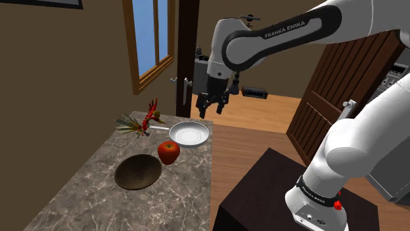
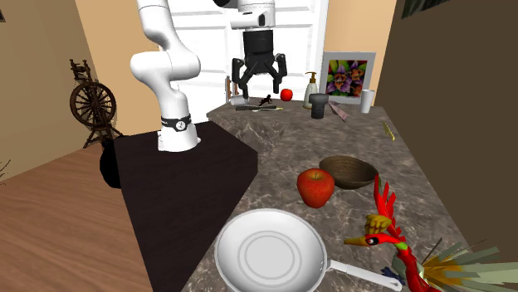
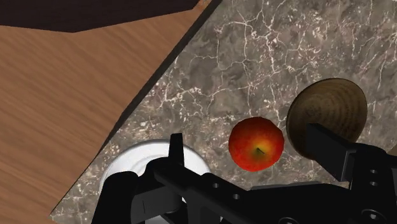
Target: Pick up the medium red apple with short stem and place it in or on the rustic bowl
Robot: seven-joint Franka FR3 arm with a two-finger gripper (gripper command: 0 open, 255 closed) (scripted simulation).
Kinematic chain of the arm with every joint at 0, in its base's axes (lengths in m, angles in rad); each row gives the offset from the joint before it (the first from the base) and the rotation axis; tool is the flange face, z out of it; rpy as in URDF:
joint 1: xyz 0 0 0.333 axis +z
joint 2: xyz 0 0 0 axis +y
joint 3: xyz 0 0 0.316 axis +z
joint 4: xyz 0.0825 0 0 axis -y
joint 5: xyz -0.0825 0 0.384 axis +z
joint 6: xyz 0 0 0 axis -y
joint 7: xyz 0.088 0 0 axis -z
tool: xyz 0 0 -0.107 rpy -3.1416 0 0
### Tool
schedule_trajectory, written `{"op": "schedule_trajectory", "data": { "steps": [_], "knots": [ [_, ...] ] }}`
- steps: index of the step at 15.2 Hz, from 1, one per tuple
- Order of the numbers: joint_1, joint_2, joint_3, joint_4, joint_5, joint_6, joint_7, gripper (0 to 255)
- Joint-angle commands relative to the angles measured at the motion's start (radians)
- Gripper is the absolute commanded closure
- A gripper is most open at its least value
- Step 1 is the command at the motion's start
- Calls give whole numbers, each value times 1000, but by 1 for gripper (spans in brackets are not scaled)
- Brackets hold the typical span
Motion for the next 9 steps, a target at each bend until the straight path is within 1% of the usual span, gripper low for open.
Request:
{"op": "schedule_trajectory", "data": {
  "steps": [1, 5, 9],
  "knots": [
    [-2, 72, 22, 23, -14, 55, 43, 0],
    [0, 226, 59, 88, -63, 148, 139, 0],
    [11, 387, 76, 177, -136, 219, 244, 0]
  ]
}}
